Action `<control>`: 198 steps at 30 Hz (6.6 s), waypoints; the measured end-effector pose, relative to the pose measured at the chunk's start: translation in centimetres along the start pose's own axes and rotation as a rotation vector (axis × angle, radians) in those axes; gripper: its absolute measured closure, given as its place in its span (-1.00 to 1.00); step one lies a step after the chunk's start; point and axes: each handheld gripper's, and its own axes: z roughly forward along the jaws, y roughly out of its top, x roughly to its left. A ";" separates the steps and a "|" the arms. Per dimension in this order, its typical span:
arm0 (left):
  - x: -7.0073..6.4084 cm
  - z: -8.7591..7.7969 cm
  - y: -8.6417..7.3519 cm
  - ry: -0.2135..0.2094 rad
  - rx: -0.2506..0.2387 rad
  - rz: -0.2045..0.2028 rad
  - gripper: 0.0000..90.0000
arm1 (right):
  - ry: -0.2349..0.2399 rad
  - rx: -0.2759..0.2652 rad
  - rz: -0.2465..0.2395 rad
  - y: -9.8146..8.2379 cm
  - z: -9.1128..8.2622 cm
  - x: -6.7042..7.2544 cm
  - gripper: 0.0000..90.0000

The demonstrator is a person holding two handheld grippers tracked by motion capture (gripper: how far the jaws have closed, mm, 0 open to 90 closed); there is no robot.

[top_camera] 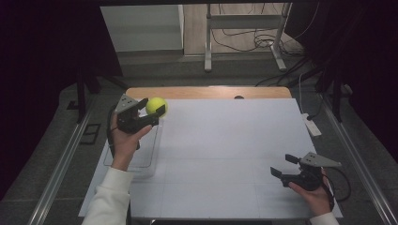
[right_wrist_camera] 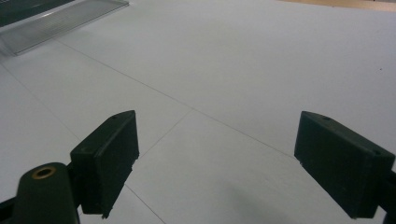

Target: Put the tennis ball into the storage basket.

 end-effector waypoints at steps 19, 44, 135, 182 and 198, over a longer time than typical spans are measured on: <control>1.7 0.3 0.0 0.064 0.019 -0.018 -0.37 | 0.000 0.000 0.001 0.0 0.0 0.0 -0.69; 4.1 0.4 -0.3 0.140 0.047 -0.037 -0.37 | -0.001 0.001 0.000 0.0 0.0 0.0 -0.69; 11.9 3.9 -2.6 0.337 0.298 -0.139 -0.37 | -0.003 0.011 0.003 -0.1 0.2 -0.1 -0.69; 12.3 6.4 -5.2 0.328 0.458 -0.099 -0.38 | -0.006 0.014 0.000 -0.1 0.2 -0.2 -0.69; 12.1 7.9 -6.2 0.348 0.534 -0.072 -0.38 | -0.007 0.015 0.002 -0.2 0.2 -0.2 -0.69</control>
